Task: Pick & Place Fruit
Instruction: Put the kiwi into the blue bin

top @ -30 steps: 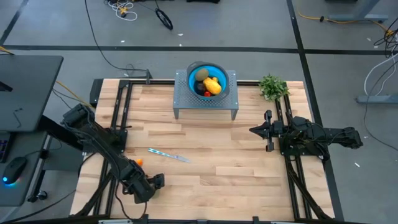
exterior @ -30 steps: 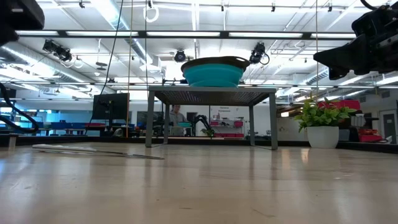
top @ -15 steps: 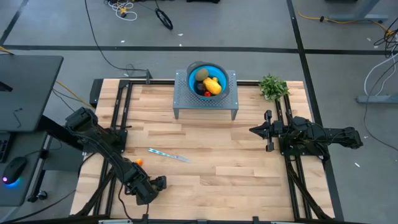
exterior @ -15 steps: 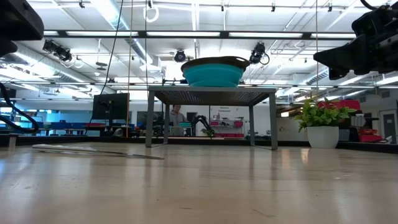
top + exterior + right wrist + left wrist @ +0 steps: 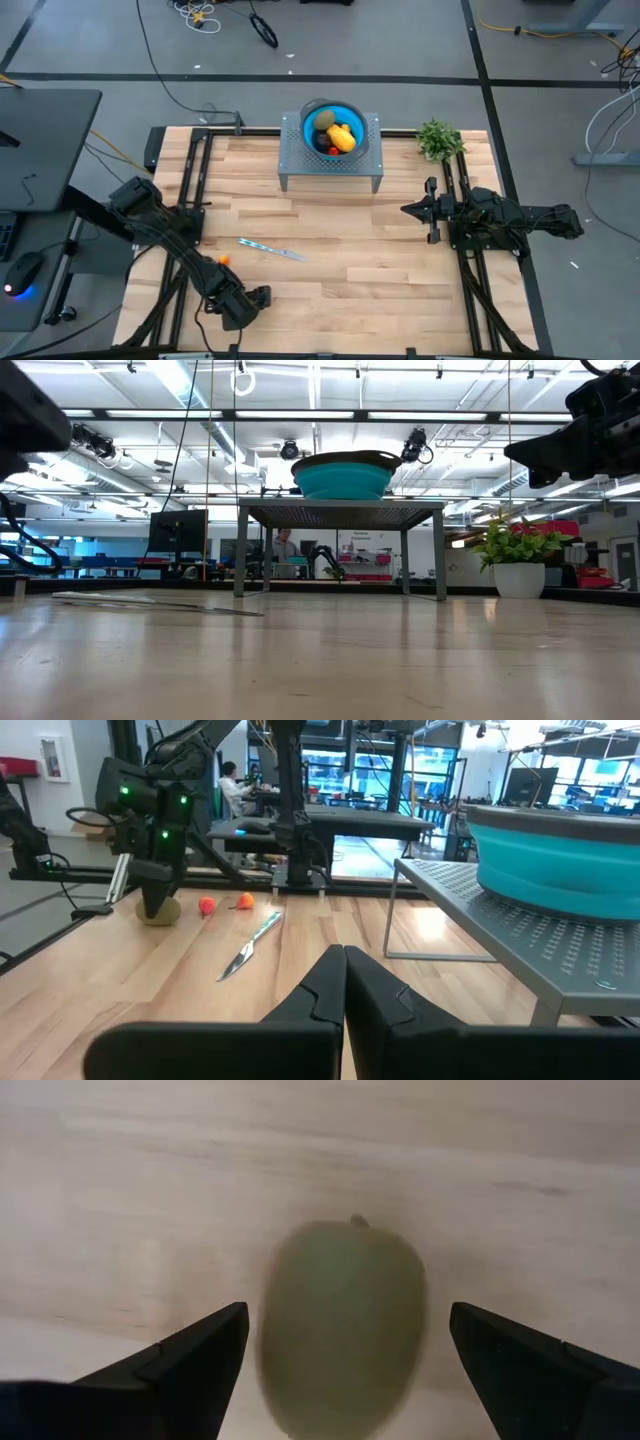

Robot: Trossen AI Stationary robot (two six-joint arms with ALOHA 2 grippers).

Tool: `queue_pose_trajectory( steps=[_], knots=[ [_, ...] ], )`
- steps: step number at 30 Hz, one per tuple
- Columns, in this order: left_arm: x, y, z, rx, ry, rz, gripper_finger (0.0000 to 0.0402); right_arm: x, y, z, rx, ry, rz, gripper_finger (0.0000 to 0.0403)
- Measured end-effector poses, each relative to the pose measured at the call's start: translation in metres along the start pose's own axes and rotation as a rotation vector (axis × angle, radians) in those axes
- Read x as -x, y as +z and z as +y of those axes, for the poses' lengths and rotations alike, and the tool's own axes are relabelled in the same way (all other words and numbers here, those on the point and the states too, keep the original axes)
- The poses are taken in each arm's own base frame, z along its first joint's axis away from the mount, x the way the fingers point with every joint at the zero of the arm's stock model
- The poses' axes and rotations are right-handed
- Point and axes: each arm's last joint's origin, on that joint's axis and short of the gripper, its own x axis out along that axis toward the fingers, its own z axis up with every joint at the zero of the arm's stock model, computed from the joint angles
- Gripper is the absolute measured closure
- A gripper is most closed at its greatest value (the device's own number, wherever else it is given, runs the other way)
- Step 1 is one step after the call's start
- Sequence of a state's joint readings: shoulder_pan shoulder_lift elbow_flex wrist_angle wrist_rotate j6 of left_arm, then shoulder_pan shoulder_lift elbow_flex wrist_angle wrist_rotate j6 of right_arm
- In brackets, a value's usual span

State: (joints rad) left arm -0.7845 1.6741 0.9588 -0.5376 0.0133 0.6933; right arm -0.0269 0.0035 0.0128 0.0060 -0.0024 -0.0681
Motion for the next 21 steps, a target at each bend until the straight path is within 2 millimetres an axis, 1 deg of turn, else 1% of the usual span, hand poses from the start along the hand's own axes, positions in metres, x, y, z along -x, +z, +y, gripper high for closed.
queue_pose_trajectory(
  steps=[3,18,21],
  knots=[
    [-0.0016,0.0017,0.0015,0.000,0.003,-0.017,0.0047,0.0000,0.0000,0.0000,0.000,-0.001,0.000,0.0396],
    [-0.0041,-0.0005,0.0007,-0.003,-0.004,0.008,0.0047,-0.0001,-0.0002,0.0000,0.000,0.000,0.002,0.0396],
    [-0.0041,-0.0006,0.0008,-0.004,-0.004,0.009,0.0053,-0.0001,-0.0003,0.0000,0.000,0.000,0.003,0.0396]
  ],
)
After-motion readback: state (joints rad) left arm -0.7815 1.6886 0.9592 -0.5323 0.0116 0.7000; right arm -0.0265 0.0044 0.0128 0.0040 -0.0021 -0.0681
